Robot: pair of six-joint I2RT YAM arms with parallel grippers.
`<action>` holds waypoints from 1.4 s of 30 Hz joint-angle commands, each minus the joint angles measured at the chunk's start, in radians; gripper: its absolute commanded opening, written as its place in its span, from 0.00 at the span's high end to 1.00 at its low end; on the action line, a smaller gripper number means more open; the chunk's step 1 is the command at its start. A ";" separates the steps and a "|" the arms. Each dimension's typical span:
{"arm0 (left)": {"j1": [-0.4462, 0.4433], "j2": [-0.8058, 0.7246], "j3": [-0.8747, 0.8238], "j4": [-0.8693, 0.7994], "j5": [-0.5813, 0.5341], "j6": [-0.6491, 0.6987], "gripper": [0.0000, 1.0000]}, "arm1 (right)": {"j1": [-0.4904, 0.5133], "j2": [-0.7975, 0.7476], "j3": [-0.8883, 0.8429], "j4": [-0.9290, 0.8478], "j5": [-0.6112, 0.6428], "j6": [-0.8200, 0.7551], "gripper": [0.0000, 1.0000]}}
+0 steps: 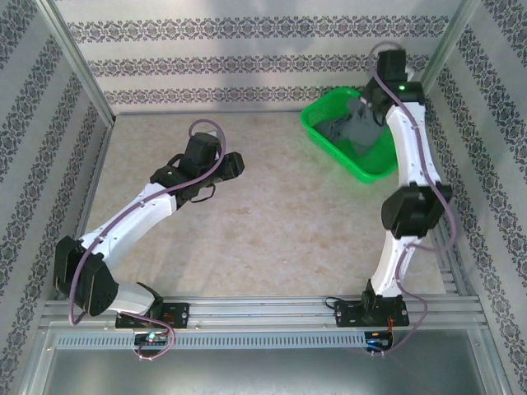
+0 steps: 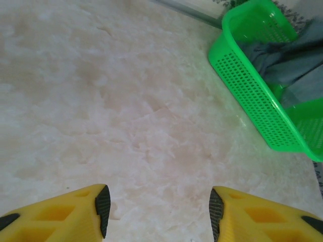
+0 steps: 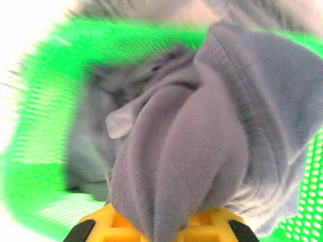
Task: Fold and stack the t-shirts
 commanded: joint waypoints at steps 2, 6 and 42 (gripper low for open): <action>0.006 -0.041 0.000 -0.094 -0.083 0.027 0.46 | 0.071 -0.152 0.131 0.148 0.036 -0.087 1.00; 0.023 -0.081 -0.004 -0.135 -0.120 0.035 0.46 | 0.196 -0.176 0.289 0.183 0.050 -0.174 1.00; 0.011 -0.171 -0.341 -0.133 0.118 -0.135 0.32 | 0.497 -0.565 -1.375 0.338 -0.323 0.203 0.46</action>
